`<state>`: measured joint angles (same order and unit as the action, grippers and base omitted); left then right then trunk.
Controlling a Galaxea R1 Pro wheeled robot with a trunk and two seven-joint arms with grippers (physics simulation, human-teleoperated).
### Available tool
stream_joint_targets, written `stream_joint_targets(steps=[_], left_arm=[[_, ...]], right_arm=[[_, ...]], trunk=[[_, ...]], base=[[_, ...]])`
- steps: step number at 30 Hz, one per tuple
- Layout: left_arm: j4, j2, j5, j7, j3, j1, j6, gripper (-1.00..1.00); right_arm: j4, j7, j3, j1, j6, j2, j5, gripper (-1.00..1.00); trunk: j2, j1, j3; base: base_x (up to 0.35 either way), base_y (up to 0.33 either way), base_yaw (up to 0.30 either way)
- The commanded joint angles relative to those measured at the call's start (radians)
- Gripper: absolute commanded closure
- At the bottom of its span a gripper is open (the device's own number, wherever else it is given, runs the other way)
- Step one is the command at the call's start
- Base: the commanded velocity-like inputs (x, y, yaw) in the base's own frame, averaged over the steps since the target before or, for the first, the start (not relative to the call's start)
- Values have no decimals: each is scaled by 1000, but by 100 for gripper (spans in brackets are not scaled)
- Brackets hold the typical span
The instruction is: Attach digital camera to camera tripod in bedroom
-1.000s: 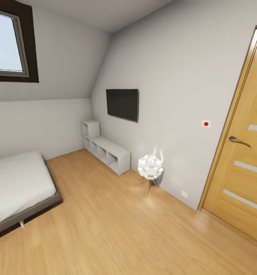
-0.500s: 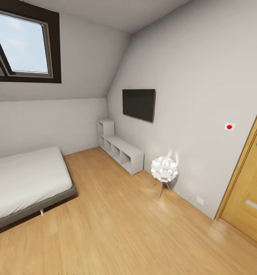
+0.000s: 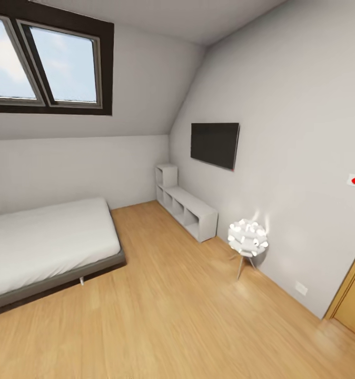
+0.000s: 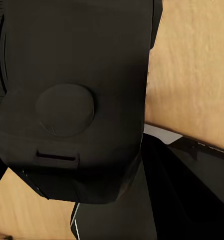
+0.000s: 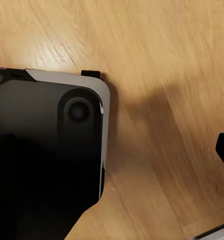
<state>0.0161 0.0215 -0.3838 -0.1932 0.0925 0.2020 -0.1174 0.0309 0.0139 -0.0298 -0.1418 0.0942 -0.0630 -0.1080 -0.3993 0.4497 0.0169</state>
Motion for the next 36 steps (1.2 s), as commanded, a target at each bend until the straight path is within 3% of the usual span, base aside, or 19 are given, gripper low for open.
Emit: stream_joint_targets(steps=[1,10,18,36], left_arm=[[-1,0,-6,-3,9,0,-2,100],[-1,6,-11,-3,0,0,-2,100],[-5,31,-12,-3,2,0,0,100],[-15,33,-18,-3,3,0,0,100]], right_arm=[[3,1,-4,-1,6,-1,-10,-100],[3,1,-3,-1,6,0,-10,-100],[3,1,-3,-1,6,0,-10,-100],[3,3,-4,-1,10,-1,-10,-100]], trunk=[[-1,0,0],[-1,0,0],[-1,0,0],[-1,0,0]], base=[[0,0,269],[0,0,269],[0,0,269],[0,0,269]])
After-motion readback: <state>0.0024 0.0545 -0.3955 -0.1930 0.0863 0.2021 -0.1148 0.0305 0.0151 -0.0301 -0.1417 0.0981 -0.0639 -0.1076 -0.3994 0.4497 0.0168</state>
